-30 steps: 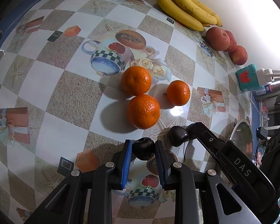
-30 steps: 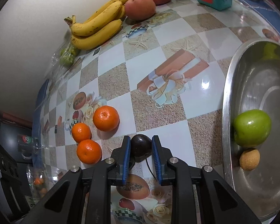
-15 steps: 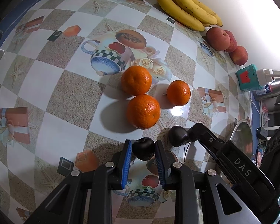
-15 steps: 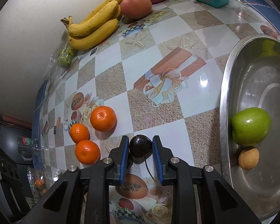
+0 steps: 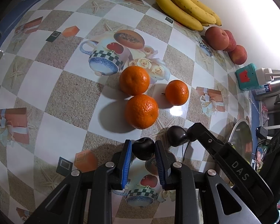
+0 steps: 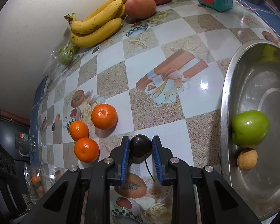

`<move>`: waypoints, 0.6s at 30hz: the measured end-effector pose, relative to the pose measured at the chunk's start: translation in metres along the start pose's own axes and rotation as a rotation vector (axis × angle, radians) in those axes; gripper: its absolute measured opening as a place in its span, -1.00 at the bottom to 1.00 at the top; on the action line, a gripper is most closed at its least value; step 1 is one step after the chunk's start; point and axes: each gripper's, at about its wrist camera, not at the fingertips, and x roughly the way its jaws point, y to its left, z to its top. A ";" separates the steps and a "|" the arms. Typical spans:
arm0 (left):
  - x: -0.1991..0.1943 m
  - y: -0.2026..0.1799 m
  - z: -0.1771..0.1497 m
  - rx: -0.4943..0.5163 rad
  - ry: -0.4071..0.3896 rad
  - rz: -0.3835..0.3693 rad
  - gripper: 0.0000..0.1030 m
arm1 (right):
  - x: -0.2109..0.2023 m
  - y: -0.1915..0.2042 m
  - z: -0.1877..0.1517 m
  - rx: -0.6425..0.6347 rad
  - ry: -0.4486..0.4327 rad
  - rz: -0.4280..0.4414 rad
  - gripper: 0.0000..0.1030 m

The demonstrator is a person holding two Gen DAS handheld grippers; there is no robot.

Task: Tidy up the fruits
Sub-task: 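Hold the dark plums in both grippers and lift them off the table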

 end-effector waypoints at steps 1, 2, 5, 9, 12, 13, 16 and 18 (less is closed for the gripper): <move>-0.001 0.000 0.000 0.000 -0.001 0.000 -0.48 | -0.001 0.000 0.000 0.000 -0.005 0.004 -0.50; -0.001 0.000 0.001 0.000 -0.003 -0.001 -0.48 | -0.003 0.001 0.001 0.002 -0.011 0.010 -0.50; -0.005 -0.001 0.002 0.001 -0.011 -0.007 -0.48 | -0.009 0.002 0.002 0.001 -0.025 0.023 -0.51; -0.012 -0.003 0.003 0.006 -0.030 -0.014 -0.48 | -0.019 0.004 0.004 0.005 -0.045 0.035 -0.51; -0.015 -0.007 0.004 0.011 -0.039 -0.020 -0.48 | -0.026 0.005 0.004 -0.003 -0.056 0.027 -0.51; -0.016 -0.008 0.004 0.012 -0.041 -0.022 -0.48 | -0.028 0.004 0.004 -0.002 -0.058 0.026 -0.51; -0.020 -0.011 0.003 0.021 -0.048 -0.027 -0.48 | -0.034 0.002 0.005 0.007 -0.068 0.019 -0.51; -0.023 -0.017 0.002 0.031 -0.056 -0.025 -0.48 | -0.040 -0.003 0.006 0.015 -0.081 0.011 -0.51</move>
